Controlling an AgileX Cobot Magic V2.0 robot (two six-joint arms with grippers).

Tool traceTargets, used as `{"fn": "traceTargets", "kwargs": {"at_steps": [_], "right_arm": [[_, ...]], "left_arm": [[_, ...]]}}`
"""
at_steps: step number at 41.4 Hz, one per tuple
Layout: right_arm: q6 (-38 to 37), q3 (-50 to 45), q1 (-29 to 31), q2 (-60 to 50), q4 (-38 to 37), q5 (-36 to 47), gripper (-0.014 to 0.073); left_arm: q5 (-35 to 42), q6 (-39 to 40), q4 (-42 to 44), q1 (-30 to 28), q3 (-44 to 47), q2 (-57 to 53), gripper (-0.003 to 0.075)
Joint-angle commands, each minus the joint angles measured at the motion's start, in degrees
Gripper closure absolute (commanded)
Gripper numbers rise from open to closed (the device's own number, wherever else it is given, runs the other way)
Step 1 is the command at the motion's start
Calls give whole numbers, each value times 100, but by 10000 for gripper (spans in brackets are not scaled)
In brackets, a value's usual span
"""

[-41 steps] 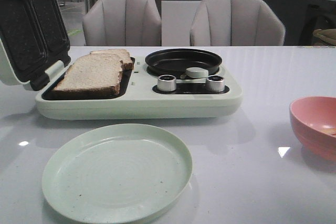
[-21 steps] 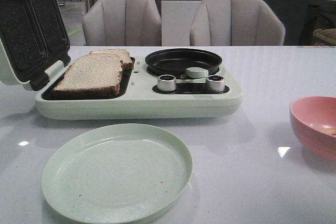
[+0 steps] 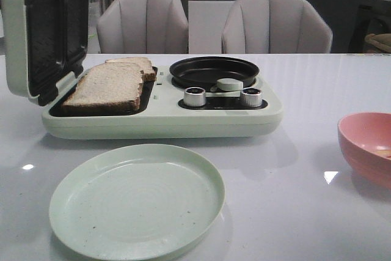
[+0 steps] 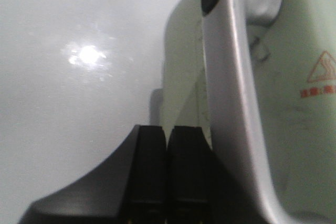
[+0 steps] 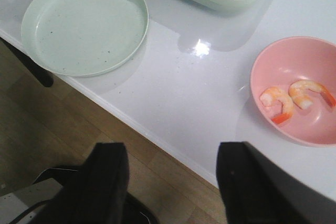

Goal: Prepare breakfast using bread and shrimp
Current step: 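Swing the lid down over the bread with the left gripper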

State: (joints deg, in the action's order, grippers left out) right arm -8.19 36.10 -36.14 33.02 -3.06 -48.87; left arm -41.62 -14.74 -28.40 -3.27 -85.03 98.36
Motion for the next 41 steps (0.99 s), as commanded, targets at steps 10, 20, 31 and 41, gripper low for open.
{"fn": "traceTargets", "kwargs": {"at_steps": [10,20,31,41], "right_arm": [[7,131,11,-3,-97,334,106],[7,131,11,-3,-97,334,106],[7,131,11,-3,-97,334,106],[7,131,11,-3,-97,334,106]], "left_arm": [[70,-95,-297,1065,-200,-279,622],[576,-333,-258,2048,610,-916,622],[1137,-329,246,3359,1906,-2092,622],[1502,-329,407,4437,3030,-3451,622]]}}
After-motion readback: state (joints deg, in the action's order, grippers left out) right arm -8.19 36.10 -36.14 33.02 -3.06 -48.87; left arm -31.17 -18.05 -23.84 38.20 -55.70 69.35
